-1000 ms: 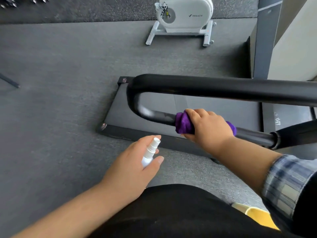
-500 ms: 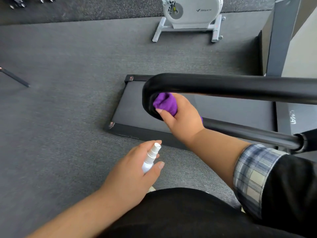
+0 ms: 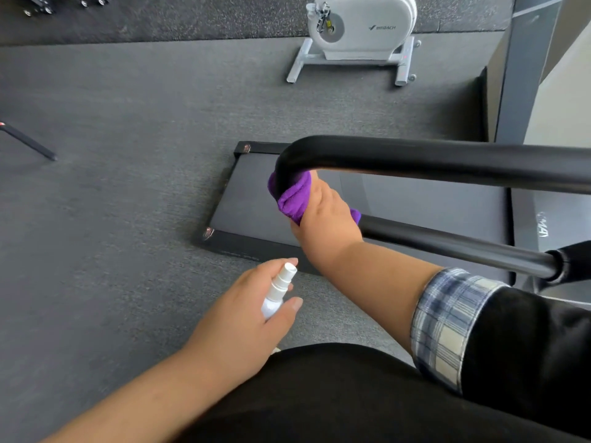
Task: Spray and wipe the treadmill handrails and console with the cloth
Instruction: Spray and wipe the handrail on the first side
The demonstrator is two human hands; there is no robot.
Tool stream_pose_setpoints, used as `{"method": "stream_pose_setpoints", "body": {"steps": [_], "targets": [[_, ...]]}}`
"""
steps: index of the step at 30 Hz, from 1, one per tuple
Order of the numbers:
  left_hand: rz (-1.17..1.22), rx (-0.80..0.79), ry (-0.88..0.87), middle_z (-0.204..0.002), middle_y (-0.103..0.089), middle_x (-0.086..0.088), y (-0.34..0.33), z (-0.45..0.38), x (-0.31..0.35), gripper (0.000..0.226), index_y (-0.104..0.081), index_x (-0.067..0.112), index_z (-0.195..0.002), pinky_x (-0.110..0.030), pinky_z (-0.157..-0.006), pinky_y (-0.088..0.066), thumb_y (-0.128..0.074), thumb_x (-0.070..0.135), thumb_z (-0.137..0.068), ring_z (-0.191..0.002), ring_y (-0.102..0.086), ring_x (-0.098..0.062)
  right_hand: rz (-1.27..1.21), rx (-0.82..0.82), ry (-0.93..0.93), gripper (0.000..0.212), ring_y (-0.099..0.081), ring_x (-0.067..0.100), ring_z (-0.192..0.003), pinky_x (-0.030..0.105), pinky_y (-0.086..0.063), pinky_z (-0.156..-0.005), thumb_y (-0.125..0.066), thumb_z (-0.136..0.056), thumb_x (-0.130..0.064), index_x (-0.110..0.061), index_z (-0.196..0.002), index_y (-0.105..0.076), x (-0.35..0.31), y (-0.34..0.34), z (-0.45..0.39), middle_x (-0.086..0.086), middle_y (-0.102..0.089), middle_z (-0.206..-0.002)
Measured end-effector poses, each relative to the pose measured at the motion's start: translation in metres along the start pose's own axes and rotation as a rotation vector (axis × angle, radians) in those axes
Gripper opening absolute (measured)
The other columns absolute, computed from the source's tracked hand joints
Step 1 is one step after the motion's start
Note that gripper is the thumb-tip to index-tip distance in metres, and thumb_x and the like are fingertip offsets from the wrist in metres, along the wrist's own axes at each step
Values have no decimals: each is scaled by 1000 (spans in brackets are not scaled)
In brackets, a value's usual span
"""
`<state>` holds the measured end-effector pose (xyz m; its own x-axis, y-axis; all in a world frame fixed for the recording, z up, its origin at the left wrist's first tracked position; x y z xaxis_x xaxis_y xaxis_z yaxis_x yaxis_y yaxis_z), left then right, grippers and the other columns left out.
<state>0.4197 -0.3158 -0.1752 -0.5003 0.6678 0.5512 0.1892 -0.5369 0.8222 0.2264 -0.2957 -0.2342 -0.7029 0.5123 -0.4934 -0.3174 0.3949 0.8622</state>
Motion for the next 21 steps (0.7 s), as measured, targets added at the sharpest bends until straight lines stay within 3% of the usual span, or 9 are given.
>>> {"method": "stream_pose_setpoints", "body": {"steps": [3, 7, 9, 11, 14, 16, 17, 19, 21], "targets": [[5, -7, -35, -112, -55, 35, -3, -6, 6, 44, -28, 79, -118, -4, -85, -35, -46, 66, -79, -111, -49, 14, 426, -112, 124, 96, -50, 29, -110, 39, -43, -93, -60, -86, -14, -6, -157, 5, 15, 3, 11, 10, -43, -130], [12, -19, -72, -116, -51, 39, -5, -13, 10, 43, -27, 79, -117, -6, -82, -35, -46, 67, -80, -110, -46, 18, 616, -194, 218, 118, -47, 34, -113, 47, -39, -103, -72, -76, -21, -15, -156, 14, 40, 14, 28, 12, -33, -144], [22, -15, -80, -117, -50, 39, -3, -14, 9, 43, -28, 79, -117, -8, -83, -35, -47, 67, -81, -110, -47, 17, 492, -212, 229, 111, -44, 34, -123, 46, -37, -108, -71, -78, -19, -23, -158, 5, 53, 20, 30, 10, -26, -155], [26, -7, -76, -117, -50, 39, 0, -14, 5, 43, -28, 78, -118, -8, -82, -35, -47, 67, -81, -110, -48, 17, 78, -134, 169, 90, -44, 30, -130, 41, -37, -110, -65, -83, -18, -24, -158, -17, 59, 25, 28, 7, -34, -155], [28, 2, -68, -119, -48, 40, 5, -11, -2, 44, -30, 77, -120, -2, -80, -35, -47, 66, -80, -111, -47, 19, -556, 100, -51, 51, -52, -1, -118, 24, -40, -100, -63, -89, -27, -35, -135, -43, 54, 27, 25, -7, -55, -130], [42, 5, -58, -119, -49, 40, 10, -9, -7, 43, -32, 75, -120, 2, -81, -33, -48, 65, -81, -111, -47, 19, -634, 139, -102, 44, -46, -15, -110, 17, -36, -93, -61, -89, -40, -36, -129, -42, 40, 24, 21, -14, -52, -122], [49, 4, -53, -117, -50, 39, 12, -9, -9, 43, -33, 74, -119, 3, -83, -32, -50, 63, -81, -111, -47, 18, -610, 108, -35, 49, -45, -13, -112, 19, -35, -95, -60, -89, -45, -31, -132, -41, 31, 21, 18, -13, -50, -124], [55, 2, -42, -112, -54, 36, 17, -8, -15, 42, -37, 69, -121, 2, -84, -32, -54, 58, -84, -110, -48, 17, -496, 36, 160, 60, -51, 11, -115, 33, -39, -99, -54, -89, -55, -17, -135, -43, 14, 14, 14, -5, -52, -123], [48, 0, -32, -109, -56, 35, 20, -8, -21, 45, -37, 62, -125, 1, -83, -33, -55, 57, -84, -110, -49, 15, -504, 53, 190, 58, -55, 18, -106, 42, -43, -94, -44, -92, -58, -14, -129, -48, 4, 11, 10, -3, -57, -114]]}}
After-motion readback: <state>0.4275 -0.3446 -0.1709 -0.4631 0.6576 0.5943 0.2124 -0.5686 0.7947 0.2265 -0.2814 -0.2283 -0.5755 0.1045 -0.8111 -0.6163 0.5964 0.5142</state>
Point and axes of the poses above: each hand's wrist, its own z-axis away from the middle knuckle, its own y-axis out of the back of the hand, x = y × z, the point moved 1 cm from there along -z, towards the middle knuckle
